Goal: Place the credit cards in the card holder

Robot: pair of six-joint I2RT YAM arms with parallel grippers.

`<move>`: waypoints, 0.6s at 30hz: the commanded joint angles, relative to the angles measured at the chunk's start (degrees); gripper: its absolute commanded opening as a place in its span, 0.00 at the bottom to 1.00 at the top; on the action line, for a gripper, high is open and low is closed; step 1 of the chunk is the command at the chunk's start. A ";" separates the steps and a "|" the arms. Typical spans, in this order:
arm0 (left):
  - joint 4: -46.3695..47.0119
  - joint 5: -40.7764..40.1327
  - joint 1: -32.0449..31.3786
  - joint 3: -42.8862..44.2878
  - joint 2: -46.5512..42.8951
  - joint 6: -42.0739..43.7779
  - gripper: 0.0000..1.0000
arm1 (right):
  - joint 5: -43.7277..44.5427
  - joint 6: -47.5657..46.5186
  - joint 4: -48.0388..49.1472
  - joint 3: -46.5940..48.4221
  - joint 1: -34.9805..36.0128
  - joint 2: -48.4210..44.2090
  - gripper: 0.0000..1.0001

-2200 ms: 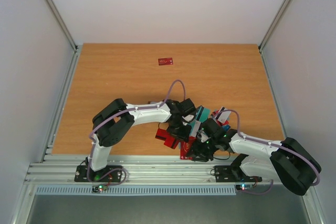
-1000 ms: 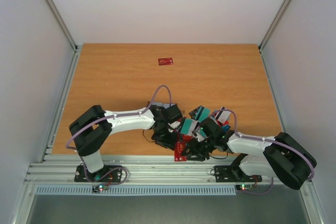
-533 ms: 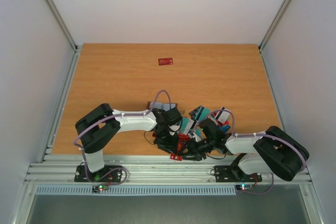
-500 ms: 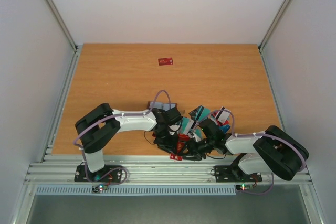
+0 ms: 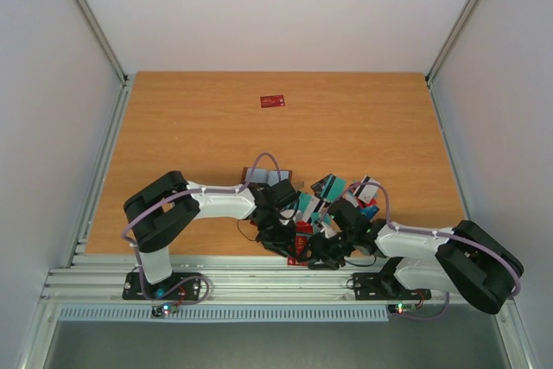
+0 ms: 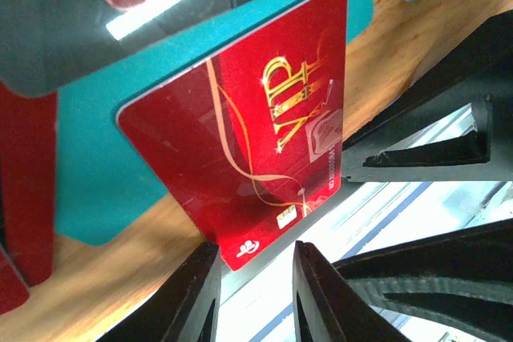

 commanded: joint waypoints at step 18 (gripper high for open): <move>2.94 -1.79 -0.65 -3.60 1.92 -1.14 0.28 | 7.63 4.87 9.71 -1.38 2.65 6.64 0.30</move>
